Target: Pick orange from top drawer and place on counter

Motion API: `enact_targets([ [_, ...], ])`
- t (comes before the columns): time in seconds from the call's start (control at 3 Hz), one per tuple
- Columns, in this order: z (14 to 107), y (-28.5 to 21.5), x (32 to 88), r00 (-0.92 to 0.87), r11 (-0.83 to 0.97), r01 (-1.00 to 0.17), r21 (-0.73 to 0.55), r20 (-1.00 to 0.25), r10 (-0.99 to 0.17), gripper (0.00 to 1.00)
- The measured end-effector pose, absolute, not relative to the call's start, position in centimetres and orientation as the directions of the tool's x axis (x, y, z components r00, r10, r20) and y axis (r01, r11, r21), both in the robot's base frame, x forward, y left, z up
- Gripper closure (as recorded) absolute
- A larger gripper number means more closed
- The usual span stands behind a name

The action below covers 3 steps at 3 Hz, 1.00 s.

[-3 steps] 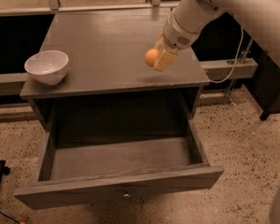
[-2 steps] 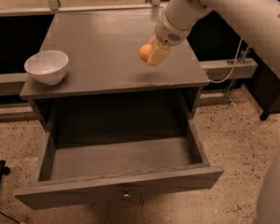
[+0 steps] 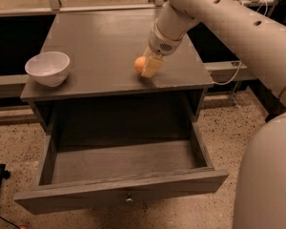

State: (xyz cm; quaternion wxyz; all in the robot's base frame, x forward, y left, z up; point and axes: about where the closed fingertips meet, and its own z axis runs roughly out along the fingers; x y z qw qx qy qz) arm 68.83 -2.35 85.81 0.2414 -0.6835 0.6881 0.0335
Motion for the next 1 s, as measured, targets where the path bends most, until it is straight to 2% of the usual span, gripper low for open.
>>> enact_targets([
  [0.33,85.8,-2.3,68.8,0.051,0.063,-0.957,-0.283,-0.378,-0.924,0.00],
  [0.67,85.8,-2.7,68.7,0.051,0.067,-0.957,-0.283,-0.391,-0.919,0.00],
  [1.0,86.2,-4.9,67.5,0.054,0.096,-0.955,-0.280,-0.482,-0.874,0.00],
])
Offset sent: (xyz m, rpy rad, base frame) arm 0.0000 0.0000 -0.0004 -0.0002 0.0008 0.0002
